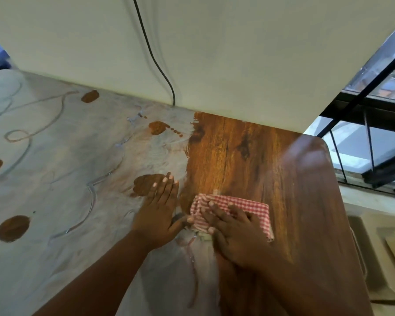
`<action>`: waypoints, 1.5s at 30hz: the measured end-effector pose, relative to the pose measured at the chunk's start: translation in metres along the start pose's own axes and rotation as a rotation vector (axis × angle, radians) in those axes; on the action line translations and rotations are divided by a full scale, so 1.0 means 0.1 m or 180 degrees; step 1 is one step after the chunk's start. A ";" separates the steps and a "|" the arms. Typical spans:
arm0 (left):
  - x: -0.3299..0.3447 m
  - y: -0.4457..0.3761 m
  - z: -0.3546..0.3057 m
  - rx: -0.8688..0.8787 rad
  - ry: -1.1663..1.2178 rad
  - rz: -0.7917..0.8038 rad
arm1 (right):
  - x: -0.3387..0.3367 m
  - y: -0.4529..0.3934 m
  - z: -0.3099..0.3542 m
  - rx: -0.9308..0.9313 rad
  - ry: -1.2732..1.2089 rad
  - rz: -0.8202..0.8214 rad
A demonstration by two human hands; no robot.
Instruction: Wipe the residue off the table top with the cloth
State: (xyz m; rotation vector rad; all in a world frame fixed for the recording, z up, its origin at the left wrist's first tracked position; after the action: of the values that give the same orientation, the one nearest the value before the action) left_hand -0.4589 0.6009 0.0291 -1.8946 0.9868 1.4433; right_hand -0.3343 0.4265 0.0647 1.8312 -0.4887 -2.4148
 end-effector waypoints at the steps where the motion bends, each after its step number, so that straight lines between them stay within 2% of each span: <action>1: 0.01 -0.01 0.01 -0.0032 0.0023 -0.0013 | -0.03 -0.02 -0.10 0.0122 0.0068 -0.0009; 5: 0.02 -0.07 0.03 -0.0126 0.0041 -0.0063 | -0.13 -0.47 -0.19 0.0549 -0.0062 0.0033; 8: 0.02 -0.06 0.04 -0.0164 0.0159 -0.0097 | -0.09 -0.55 0.10 0.0399 0.0033 0.0005; 12: 0.00 -0.03 0.05 -0.0124 0.0214 -0.0008 | 0.16 0.00 0.65 -0.0097 0.0178 0.0209; 15: -0.11 0.05 0.09 -0.0092 0.0295 -0.0034 | 0.32 0.42 0.67 -0.0139 0.0096 0.0298; 19: -0.29 0.39 0.36 -0.0249 0.0195 -0.0197 | 0.09 0.35 0.35 0.0132 0.0155 0.0305; 23: -0.31 0.89 0.79 -0.0758 -0.0211 -0.0178 | 0.02 -0.11 0.38 0.0579 -0.0003 0.0223; 27: -0.20 1.17 1.02 -0.1224 -0.0306 0.0087 | 0.18 -0.23 0.86 0.0260 0.0133 0.0236; 31: -0.20 1.12 1.02 -0.1279 -0.0244 -0.0025 | 0.34 0.19 1.19 -0.0061 0.0264 0.0461; 34: -0.19 1.12 1.03 -0.1263 -0.0189 -0.0050 | 0.40 0.59 1.09 -0.0195 0.0094 0.0314; 37: -0.18 1.13 1.02 -0.1292 -0.0181 -0.0080 | 0.29 0.63 0.76 0.0131 0.0274 0.0397; 41: -0.19 1.11 1.00 -0.1316 -0.0243 -0.0016 | 0.18 0.20 0.58 0.0728 -0.0041 0.0392; 45: -0.22 1.12 0.98 -0.1339 -0.0305 0.0060 | 0.21 0.02 1.21 0.0212 0.0247 0.0282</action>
State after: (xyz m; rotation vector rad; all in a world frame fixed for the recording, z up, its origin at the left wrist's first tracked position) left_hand -0.6085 0.6185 0.0241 -2.0796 0.6956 1.8473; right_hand -0.4551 0.4444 0.0751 1.8785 -0.6364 -2.2874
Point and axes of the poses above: each hand's wrist, its own y-axis away from the middle knuckle, its own x-axis out of the palm, z = x × y, the point moved 3 cm from there along -y, towards the middle knuckle, and after that the axes turned 13 degrees about -x, right-handed, at the moved point
